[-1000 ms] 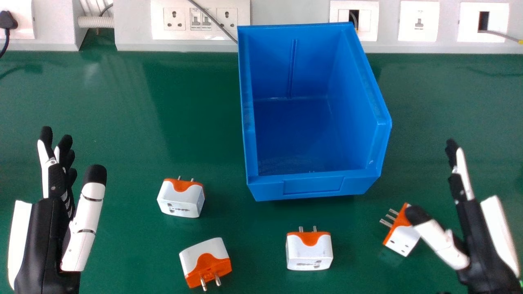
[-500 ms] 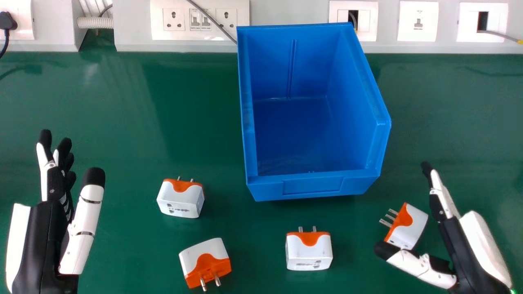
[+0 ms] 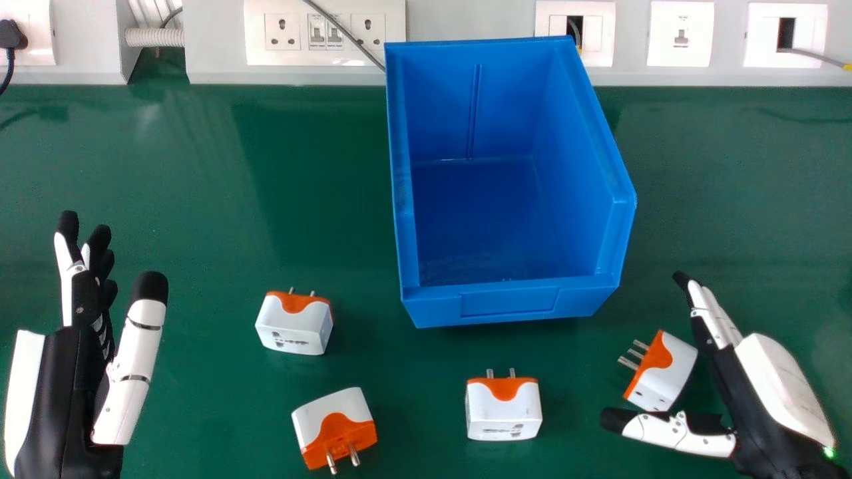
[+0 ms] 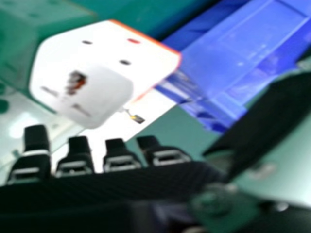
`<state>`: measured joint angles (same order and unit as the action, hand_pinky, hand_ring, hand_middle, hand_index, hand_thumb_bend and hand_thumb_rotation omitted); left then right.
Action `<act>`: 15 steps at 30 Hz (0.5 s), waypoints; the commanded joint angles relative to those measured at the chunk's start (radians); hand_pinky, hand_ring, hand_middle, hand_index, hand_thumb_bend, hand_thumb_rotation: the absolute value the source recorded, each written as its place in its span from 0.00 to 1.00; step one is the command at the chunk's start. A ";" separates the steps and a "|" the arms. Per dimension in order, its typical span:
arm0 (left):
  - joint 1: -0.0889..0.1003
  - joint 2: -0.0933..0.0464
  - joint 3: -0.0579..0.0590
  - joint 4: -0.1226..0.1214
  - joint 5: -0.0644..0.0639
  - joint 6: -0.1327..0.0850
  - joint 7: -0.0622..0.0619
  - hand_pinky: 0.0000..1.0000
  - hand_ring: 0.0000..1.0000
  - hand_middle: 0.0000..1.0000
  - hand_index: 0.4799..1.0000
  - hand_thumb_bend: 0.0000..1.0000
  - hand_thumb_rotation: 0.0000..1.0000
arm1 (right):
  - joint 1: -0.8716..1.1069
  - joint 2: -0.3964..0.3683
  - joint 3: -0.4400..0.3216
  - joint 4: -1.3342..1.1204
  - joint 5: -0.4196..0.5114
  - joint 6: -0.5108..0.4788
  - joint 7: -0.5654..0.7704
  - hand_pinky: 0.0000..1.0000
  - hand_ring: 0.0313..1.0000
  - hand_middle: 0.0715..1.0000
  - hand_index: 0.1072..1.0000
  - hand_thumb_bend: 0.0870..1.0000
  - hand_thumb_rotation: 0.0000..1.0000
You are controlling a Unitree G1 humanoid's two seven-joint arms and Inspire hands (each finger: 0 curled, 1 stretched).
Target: Pick all objects and put in blue box
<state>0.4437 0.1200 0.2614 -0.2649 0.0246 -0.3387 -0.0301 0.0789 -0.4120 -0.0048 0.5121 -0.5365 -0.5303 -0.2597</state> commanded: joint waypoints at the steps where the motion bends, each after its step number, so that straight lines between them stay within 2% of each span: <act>1: 0.000 0.010 0.013 -0.029 -0.001 -0.007 0.003 1.00 1.00 1.00 1.00 0.42 0.90 | -0.024 -0.022 -0.011 0.019 0.040 -0.036 -0.018 0.85 0.95 0.98 0.96 0.98 0.60; 3: -0.003 0.012 0.014 -0.030 -0.008 -0.003 -0.001 1.00 1.00 1.00 1.00 0.40 0.88 | -0.037 -0.021 -0.014 0.050 0.060 -0.058 -0.027 0.84 0.94 0.98 0.95 0.98 0.56; 5: -0.005 0.016 0.015 -0.033 -0.004 0.002 -0.001 1.00 1.00 1.00 1.00 0.41 0.88 | -0.043 -0.019 -0.017 0.070 0.079 -0.069 -0.026 0.83 0.93 0.97 0.94 0.97 0.51; 7: -0.008 0.021 0.016 -0.033 -0.003 0.004 -0.002 1.00 1.00 1.00 1.00 0.40 0.88 | -0.050 -0.023 -0.012 0.091 0.076 -0.077 -0.039 0.83 0.93 0.96 0.94 0.97 0.49; 10: -0.018 0.029 0.019 -0.026 -0.014 0.003 -0.010 1.00 1.00 1.00 1.00 0.45 0.88 | -0.059 -0.026 -0.002 0.116 0.057 -0.075 -0.066 0.82 0.91 0.96 0.93 0.96 0.48; 13: -0.022 0.032 0.023 -0.026 -0.013 0.008 -0.011 1.00 1.00 1.00 1.00 0.51 0.88 | -0.064 -0.024 0.008 0.146 0.051 -0.083 -0.086 0.81 0.91 0.95 0.92 0.95 0.47; 15: -0.025 0.032 0.025 -0.026 -0.016 0.003 -0.014 1.00 1.00 1.00 1.00 0.48 0.87 | -0.067 -0.023 0.015 0.169 0.052 -0.095 -0.096 0.81 0.91 0.95 0.92 0.94 0.46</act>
<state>0.4245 0.1381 0.2745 -0.2692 0.0192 -0.3258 -0.0427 0.0223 -0.4159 0.0072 0.6706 -0.4853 -0.6076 -0.3325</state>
